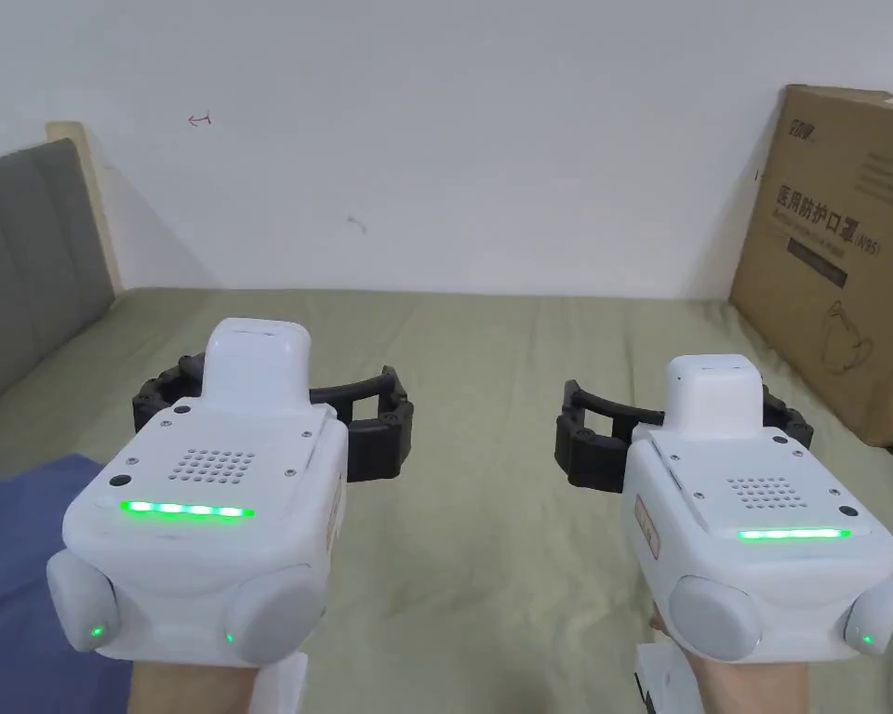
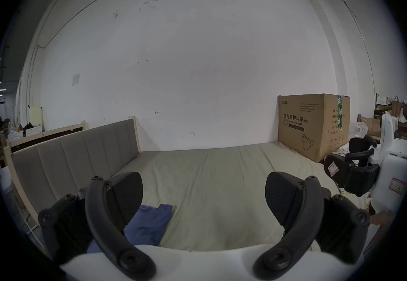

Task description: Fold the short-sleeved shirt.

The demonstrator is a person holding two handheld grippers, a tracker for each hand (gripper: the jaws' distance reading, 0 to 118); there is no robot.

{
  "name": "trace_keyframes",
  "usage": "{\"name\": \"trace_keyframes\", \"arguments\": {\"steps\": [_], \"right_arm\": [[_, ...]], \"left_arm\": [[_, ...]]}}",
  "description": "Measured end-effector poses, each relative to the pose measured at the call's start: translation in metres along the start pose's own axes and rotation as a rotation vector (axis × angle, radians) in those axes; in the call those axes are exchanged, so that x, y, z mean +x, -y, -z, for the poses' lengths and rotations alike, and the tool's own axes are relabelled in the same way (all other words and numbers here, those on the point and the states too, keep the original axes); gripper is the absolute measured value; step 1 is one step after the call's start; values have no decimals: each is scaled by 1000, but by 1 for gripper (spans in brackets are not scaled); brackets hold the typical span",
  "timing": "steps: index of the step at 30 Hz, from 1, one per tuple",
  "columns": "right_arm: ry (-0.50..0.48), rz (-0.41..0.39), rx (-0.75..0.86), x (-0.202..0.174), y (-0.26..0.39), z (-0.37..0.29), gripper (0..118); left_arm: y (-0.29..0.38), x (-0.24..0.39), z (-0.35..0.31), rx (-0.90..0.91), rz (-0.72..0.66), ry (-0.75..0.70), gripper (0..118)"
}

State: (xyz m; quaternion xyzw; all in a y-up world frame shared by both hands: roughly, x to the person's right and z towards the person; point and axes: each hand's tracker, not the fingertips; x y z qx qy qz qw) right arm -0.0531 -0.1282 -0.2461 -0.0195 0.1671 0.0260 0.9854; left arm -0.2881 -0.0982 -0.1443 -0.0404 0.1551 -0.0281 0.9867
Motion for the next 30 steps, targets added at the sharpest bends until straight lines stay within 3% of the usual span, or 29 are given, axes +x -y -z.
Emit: {"name": "trace_keyframes", "arguments": {"steps": [14,30], "right_arm": [[17,33,-28,-2,4,4,113],[-6,-2,-25,-7,6,1,113]], "left_arm": [[5,-12,0,-10,-28,-10,113],[10,-7,2,-30,-10,-10,113]]}}
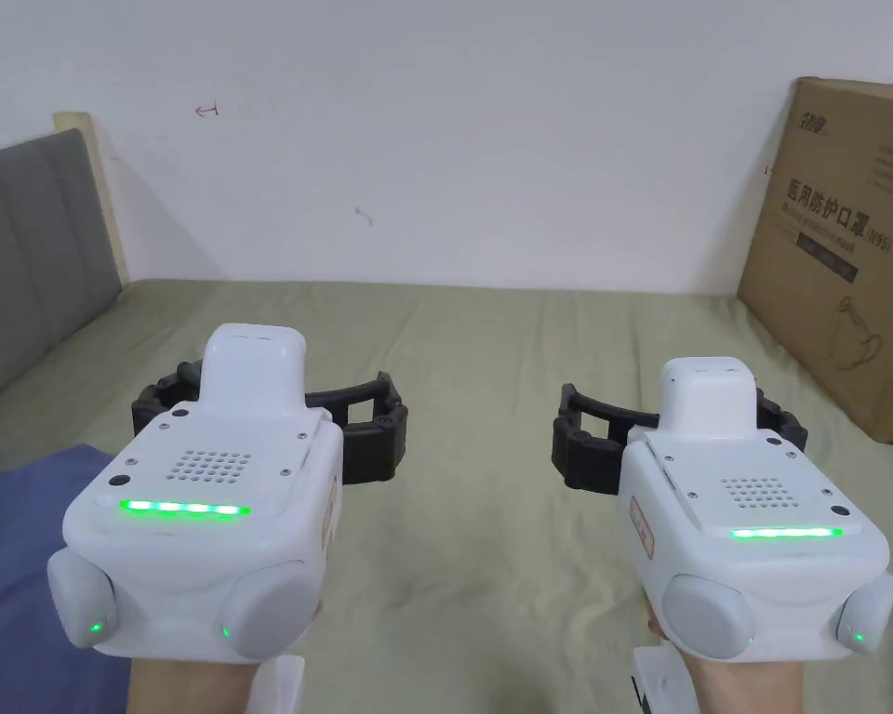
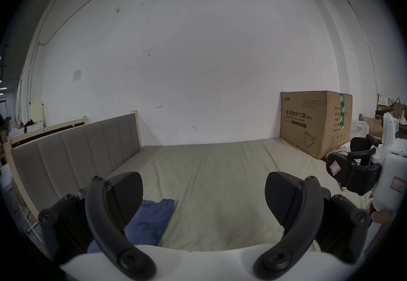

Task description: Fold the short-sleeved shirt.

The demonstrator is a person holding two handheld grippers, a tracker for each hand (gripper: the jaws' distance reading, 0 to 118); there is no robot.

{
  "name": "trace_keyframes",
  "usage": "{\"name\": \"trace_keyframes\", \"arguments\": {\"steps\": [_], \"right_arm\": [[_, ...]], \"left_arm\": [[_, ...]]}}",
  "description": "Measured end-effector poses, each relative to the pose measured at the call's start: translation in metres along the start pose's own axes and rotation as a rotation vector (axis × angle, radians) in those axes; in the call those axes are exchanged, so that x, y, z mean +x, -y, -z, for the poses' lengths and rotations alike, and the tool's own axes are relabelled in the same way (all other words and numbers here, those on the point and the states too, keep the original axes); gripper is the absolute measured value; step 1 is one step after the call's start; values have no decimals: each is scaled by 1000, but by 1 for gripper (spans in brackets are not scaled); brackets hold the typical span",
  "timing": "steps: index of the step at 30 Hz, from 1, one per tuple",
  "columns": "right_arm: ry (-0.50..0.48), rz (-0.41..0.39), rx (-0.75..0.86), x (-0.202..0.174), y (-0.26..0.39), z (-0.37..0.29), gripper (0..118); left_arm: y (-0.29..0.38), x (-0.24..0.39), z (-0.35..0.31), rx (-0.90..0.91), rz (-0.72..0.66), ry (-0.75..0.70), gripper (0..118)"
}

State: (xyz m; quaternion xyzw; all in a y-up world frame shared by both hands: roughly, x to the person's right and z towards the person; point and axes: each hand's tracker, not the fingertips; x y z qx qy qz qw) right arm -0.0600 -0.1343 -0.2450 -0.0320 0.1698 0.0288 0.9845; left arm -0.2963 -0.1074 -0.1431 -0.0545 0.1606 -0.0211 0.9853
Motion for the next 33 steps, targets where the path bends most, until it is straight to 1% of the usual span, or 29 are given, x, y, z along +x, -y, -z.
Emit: {"name": "trace_keyframes", "arguments": {"steps": [10,14,21,26,33], "right_arm": [[9,-4,-6,1,0,0,113],[4,8,-8,2,-1,0,113],[3,23,-8,5,-1,0,113],[14,22,-9,5,0,-1,113],[18,30,-14,8,0,-1,113]], "left_arm": [[0,0,0,-4,1,-18,112],[0,-1,-2,16,-6,-23,104],[-1,-3,-1,24,-11,-16,105],[1,1,0,15,22,-22,105],[0,1,0,8,8,-10,106]]}}
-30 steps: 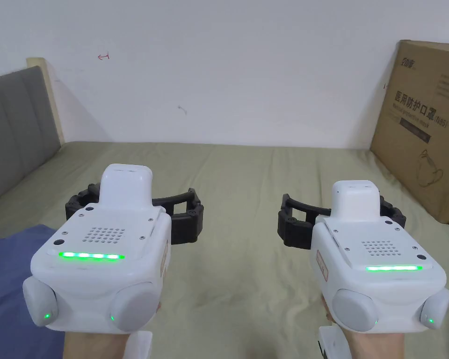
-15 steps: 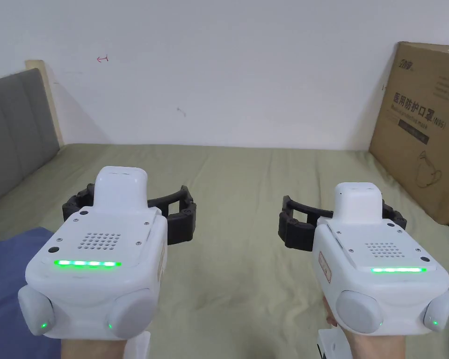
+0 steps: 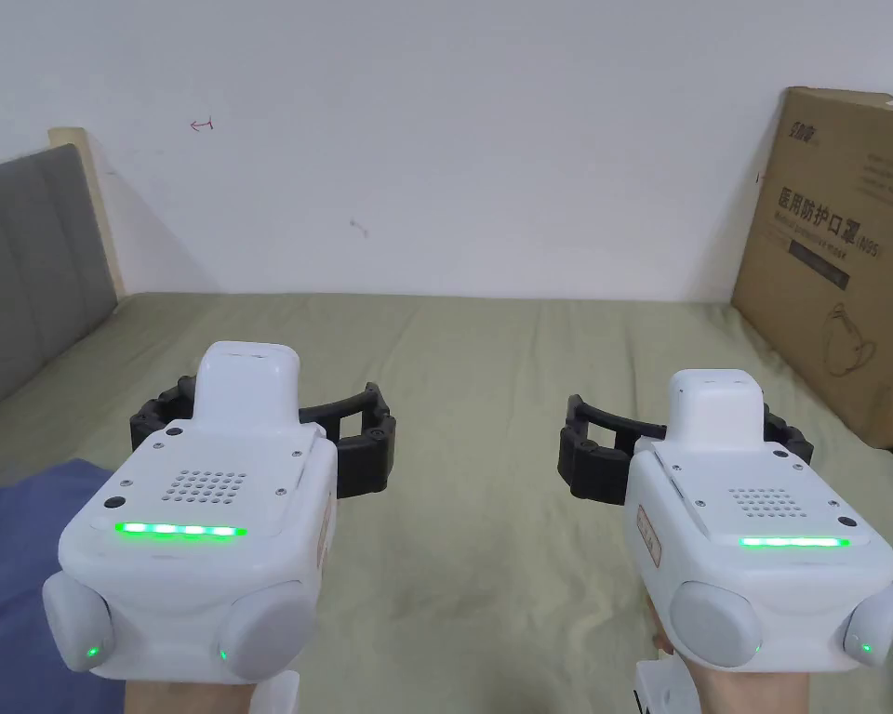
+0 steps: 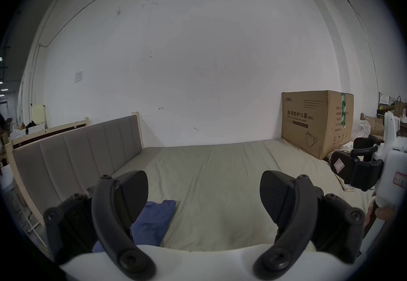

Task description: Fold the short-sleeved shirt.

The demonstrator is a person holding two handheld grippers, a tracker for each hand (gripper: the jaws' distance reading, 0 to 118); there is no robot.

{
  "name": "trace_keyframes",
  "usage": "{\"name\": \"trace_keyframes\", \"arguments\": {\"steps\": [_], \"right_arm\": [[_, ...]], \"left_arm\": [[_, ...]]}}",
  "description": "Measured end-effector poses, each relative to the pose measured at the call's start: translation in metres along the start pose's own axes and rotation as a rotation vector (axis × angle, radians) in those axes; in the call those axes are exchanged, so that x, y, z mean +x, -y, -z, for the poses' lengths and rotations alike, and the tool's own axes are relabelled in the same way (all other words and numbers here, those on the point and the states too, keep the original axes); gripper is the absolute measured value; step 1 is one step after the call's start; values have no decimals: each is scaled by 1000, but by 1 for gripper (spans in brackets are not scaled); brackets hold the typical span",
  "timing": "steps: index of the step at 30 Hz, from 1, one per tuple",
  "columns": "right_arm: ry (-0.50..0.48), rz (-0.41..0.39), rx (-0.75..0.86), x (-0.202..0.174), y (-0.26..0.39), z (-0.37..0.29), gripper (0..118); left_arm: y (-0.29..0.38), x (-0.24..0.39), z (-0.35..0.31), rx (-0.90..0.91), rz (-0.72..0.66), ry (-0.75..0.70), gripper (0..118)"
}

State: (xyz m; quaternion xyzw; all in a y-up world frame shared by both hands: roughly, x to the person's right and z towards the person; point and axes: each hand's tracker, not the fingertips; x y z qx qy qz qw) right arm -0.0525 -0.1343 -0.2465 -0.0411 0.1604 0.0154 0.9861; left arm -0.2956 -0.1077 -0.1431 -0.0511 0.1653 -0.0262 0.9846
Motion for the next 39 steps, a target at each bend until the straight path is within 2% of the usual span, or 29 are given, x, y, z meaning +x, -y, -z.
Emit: {"name": "trace_keyframes", "arguments": {"steps": [9,21,36,39], "right_arm": [[-5,6,4,1,-2,0,113],[-11,-14,9,-1,-2,-1,113],[-19,6,15,1,0,-2,113],[-40,33,14,3,1,-3,113]], "left_arm": [[-2,1,-2,11,12,-5,113],[-3,0,-4,15,14,-16,113],[-1,0,-5,21,1,-8,113],[-1,0,-4,16,-7,-2,113]]}}
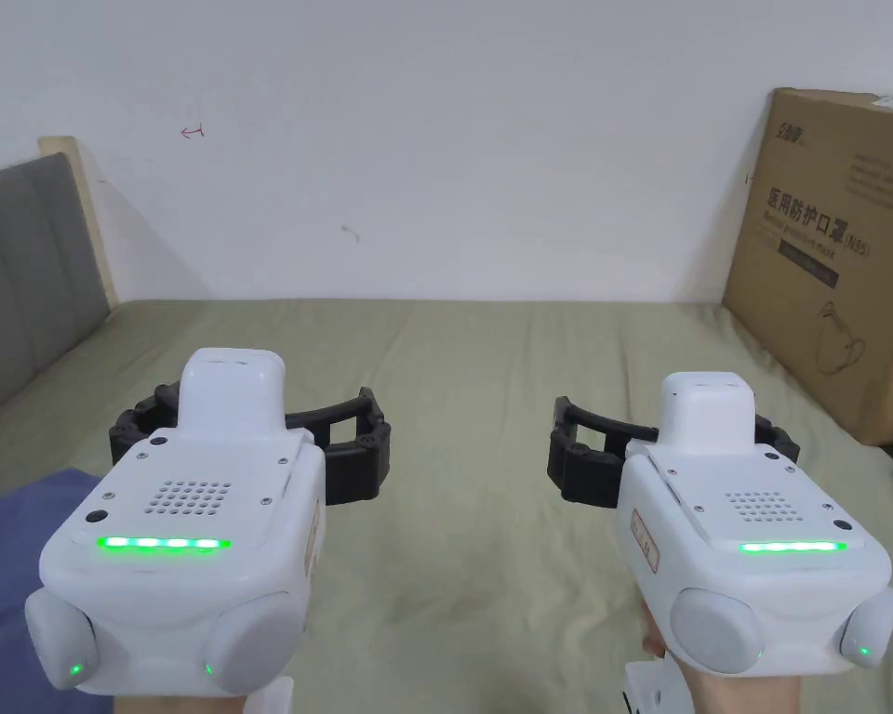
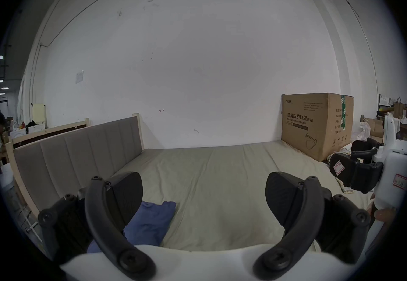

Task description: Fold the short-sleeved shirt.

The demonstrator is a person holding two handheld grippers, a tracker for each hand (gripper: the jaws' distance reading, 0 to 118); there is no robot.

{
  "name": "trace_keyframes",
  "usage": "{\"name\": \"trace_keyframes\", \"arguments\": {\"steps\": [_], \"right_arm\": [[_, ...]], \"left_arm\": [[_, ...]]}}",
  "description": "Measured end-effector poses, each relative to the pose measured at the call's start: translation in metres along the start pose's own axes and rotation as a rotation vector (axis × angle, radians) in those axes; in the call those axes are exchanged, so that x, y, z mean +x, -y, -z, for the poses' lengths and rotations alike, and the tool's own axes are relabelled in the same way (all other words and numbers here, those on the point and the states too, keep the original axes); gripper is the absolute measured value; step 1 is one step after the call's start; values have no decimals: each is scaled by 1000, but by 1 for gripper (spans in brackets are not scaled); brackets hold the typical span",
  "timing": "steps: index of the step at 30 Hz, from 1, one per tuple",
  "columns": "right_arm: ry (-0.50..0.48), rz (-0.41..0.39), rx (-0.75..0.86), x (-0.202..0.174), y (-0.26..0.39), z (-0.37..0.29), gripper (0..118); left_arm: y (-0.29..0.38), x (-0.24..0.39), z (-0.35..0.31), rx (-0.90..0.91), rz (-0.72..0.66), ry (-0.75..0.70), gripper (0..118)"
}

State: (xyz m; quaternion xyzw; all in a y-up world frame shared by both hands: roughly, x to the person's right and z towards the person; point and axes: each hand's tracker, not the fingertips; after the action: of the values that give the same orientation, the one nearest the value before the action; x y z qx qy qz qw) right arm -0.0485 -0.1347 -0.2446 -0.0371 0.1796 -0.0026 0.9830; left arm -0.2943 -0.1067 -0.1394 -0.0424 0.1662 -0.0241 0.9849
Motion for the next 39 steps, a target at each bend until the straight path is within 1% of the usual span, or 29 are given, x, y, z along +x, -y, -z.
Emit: {"name": "trace_keyframes", "arguments": {"steps": [2,7,10,13,18,20,25,27,28,29,30,31,32,33,34,36,38,39], "right_arm": [[-9,7,-3,1,0,1,113],[6,-22,-10,-1,1,3,113],[14,-31,-9,-3,0,2,113],[16,-30,-8,-3,1,2,113],[30,-24,-24,-2,1,3,113],[29,-12,-28,-1,0,3,113],[25,-14,-31,2,0,2,113],[32,-15,-21,1,0,0,111],[30,-12,-17,1,0,0,106],[27,-11,-15,1,0,-1,98],[27,-10,-13,1,0,-1,83],[29,-14,-13,0,-1,-1,60],[33,-24,-18,0,-1,0,42],[37,-37,-21,-1,-1,1,25],[35,-40,-24,-1,0,1,15],[37,-43,-23,-2,0,0,2],[42,-39,-21,-3,2,-1,1],[28,-42,-39,-3,1,1,1]], "left_arm": [[0,1,0,0,4,-1,113],[2,3,1,-4,29,-16,113],[2,2,2,-15,14,-18,113],[3,0,2,-22,3,-9,113],[3,0,4,-46,23,-6,113],[4,0,4,-48,17,-4,113],[2,-2,3,-47,-2,3,113],[2,-1,3,-53,-12,16,111],[1,-1,3,-56,-13,23,106],[2,0,2,-50,-14,20,96],[2,1,2,-46,-13,9,82],[2,2,2,-47,-9,5,57],[2,2,3,-48,-6,-3,37],[3,2,5,-51,-1,-7,18],[4,2,5,-52,6,-7,3],[7,4,6,-45,20,-11,0],[9,4,6,-49,30,-1,0],[10,5,7,-50,32,-6,0]]}}
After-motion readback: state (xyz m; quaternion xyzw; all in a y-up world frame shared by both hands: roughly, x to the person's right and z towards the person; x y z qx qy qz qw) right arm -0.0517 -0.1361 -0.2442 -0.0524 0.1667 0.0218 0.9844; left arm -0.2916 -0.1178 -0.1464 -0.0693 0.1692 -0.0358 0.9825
